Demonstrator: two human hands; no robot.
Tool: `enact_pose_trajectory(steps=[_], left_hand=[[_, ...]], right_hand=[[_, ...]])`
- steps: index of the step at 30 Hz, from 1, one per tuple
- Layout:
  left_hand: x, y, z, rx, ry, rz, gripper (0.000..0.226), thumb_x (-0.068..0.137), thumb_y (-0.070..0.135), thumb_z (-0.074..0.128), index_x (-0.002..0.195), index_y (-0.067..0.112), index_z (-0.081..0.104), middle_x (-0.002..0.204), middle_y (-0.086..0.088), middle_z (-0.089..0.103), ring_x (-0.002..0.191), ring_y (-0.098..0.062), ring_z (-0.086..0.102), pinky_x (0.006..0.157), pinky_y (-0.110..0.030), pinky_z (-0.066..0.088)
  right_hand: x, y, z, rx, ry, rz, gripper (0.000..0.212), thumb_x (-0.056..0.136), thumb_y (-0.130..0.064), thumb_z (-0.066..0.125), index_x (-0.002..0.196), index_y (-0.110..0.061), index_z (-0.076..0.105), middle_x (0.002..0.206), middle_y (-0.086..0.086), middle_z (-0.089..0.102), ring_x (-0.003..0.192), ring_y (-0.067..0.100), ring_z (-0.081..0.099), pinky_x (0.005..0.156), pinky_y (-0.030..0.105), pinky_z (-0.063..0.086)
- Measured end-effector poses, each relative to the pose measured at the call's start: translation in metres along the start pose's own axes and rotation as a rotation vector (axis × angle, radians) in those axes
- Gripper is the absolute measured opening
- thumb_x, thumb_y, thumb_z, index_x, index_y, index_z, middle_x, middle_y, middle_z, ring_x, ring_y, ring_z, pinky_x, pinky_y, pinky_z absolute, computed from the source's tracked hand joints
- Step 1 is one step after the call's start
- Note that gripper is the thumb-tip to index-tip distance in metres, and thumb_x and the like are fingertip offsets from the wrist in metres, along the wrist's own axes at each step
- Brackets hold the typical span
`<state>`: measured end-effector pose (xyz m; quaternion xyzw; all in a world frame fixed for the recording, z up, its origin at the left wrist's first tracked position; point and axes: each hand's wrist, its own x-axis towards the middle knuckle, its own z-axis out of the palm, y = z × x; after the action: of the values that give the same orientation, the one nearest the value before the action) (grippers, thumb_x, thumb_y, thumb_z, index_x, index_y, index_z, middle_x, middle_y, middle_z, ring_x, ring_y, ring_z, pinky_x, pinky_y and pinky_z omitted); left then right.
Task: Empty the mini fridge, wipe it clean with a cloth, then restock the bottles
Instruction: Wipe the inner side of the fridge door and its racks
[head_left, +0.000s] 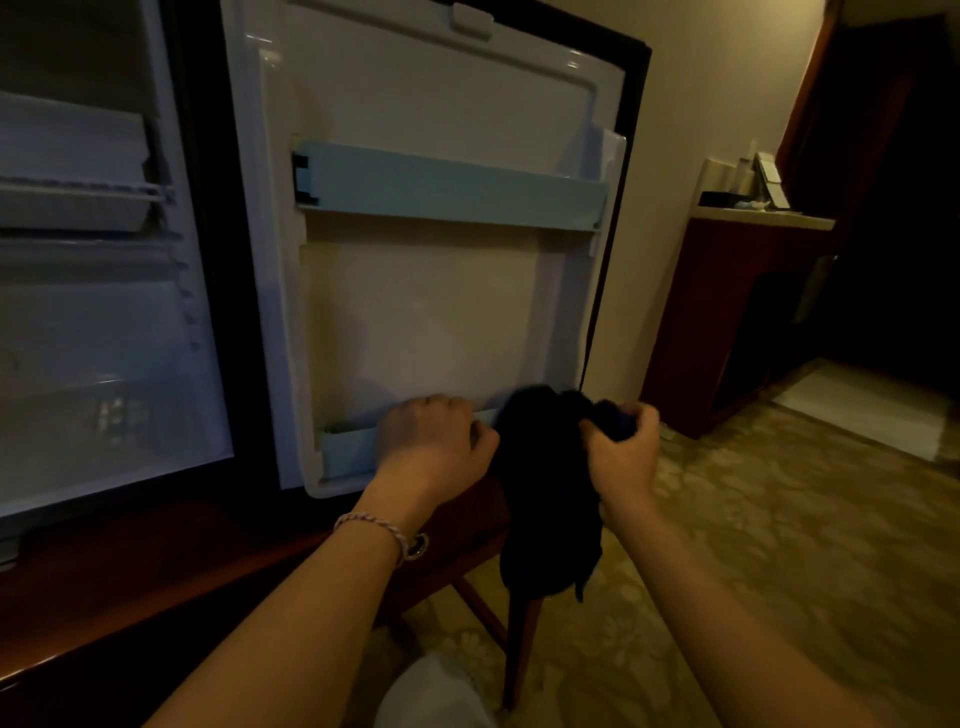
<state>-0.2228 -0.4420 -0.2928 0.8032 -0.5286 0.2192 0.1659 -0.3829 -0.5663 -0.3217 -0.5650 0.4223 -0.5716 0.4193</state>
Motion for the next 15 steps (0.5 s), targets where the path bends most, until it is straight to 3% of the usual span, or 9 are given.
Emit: enact_pose_trajectory(steps=[5,9,15], left_hand=[[-0.001,0.002,-0.003,0.015,-0.017,0.008,0.042,0.098,0.050,0.032,0.102,0.019,0.062,0.111,-0.004,0.066,0.099,-0.024,0.062,0.068,-0.032,0.039],[-0.003,0.003,-0.001,0.030,0.018,0.002,0.040,0.097,0.049,0.034,0.098,0.020,0.061,0.107,-0.003,0.067,0.096,-0.024,0.063,0.064,-0.032,0.034],[-0.009,0.001,-0.002,0.042,0.085,0.041,0.038,0.098,0.047,0.036,0.098,0.019,0.061,0.103,-0.003,0.067,0.091,-0.025,0.063,0.062,-0.032,0.031]], right_hand=[[-0.009,0.043,-0.024,0.104,0.230,0.282,0.039,0.084,-0.011,0.073,0.110,-0.020,0.046,0.112,0.010,0.058,0.086,0.020,0.059,0.071,0.037,0.055],[-0.015,0.041,-0.011,0.191,0.205,0.315,0.037,0.085,-0.014,0.073,0.111,-0.019,0.047,0.107,0.007,0.059,0.086,0.021,0.060,0.064,0.033,0.051],[-0.021,0.021,0.027,0.337,0.154,0.342,0.033,0.089,-0.029,0.068,0.109,-0.018,0.045,0.104,0.008,0.060,0.089,0.027,0.062,0.076,0.044,0.055]])
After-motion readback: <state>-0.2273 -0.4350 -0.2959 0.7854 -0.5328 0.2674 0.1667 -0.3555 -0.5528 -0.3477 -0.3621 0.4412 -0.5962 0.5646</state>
